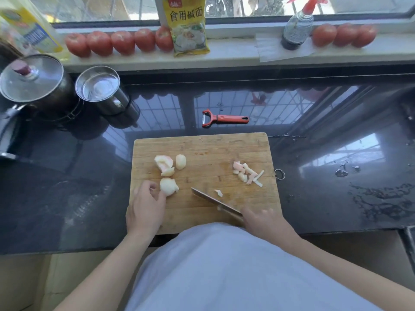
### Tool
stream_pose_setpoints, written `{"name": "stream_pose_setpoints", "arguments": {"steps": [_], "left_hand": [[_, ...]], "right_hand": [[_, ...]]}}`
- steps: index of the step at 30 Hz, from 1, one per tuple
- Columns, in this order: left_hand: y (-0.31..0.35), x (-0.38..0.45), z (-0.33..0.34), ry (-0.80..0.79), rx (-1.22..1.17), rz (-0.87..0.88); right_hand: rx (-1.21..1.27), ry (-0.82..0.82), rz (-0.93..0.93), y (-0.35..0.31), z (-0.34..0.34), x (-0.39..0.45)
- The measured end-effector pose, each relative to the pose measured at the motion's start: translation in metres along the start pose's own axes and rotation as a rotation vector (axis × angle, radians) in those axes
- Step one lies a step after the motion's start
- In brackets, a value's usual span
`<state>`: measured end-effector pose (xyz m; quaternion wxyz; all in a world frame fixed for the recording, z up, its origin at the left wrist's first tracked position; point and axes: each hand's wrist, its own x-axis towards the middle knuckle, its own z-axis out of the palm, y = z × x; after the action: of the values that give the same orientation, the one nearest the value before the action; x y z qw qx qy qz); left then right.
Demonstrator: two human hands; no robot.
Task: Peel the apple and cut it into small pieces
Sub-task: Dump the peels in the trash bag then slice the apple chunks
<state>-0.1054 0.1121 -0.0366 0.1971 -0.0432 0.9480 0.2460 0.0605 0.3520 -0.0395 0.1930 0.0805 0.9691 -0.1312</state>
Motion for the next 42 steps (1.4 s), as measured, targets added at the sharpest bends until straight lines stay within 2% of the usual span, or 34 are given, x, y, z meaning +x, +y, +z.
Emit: {"name": "stream_pose_setpoints", "arguments": {"steps": [1,2,4,7,9,13,15,18,21,23,27,29,31,33,39,42], "left_hand": [[-0.005,0.004,0.001,0.003,0.018,0.010],[-0.007,0.008,0.002,-0.009,0.016,0.003],[-0.008,0.017,0.004,-0.064,-0.029,-0.039],[-0.007,0.026,0.013,-0.122,-0.054,-0.048],[-0.002,0.028,0.019,-0.133,-0.059,-0.046],[0.003,0.031,0.026,-0.135,-0.087,-0.083],[0.003,0.027,0.029,-0.140,-0.103,-0.095],[0.002,0.011,0.031,-0.139,-0.022,-0.066],[-0.005,-0.003,0.029,-0.124,0.167,-0.016],[-0.015,-0.007,0.028,-0.114,0.246,0.057],[-0.014,0.000,0.030,-0.161,0.184,0.166],[-0.002,0.007,0.029,-0.091,0.185,0.204],[0.006,0.015,0.031,-0.007,0.291,0.344],[0.011,0.020,0.036,0.005,0.387,0.429],[0.024,0.022,0.044,-0.013,0.397,0.313],[0.016,0.022,0.045,0.017,0.392,0.389]], "right_hand": [[-0.003,-0.096,0.048,0.000,0.000,0.001],[-0.007,-0.124,0.089,0.002,0.000,0.003],[-0.019,-0.049,0.155,0.006,-0.006,0.006],[-0.043,0.158,0.263,0.017,-0.016,0.014],[0.038,0.240,0.323,0.028,-0.021,0.018],[0.080,0.322,0.154,0.021,-0.021,0.003],[0.138,0.304,0.043,0.010,-0.016,-0.005],[0.165,0.262,0.038,0.006,-0.002,-0.008],[0.163,0.201,0.168,0.009,0.000,-0.001],[0.205,0.215,0.288,0.012,-0.006,0.006],[0.294,0.299,0.370,0.015,-0.022,0.014],[0.403,0.309,0.386,0.015,-0.025,0.014],[0.523,0.295,0.423,0.015,-0.024,0.013],[0.605,0.297,0.456,0.015,-0.023,0.011],[0.657,0.285,0.487,0.016,-0.024,0.001],[0.679,0.281,0.505,0.018,-0.023,-0.002]]}}
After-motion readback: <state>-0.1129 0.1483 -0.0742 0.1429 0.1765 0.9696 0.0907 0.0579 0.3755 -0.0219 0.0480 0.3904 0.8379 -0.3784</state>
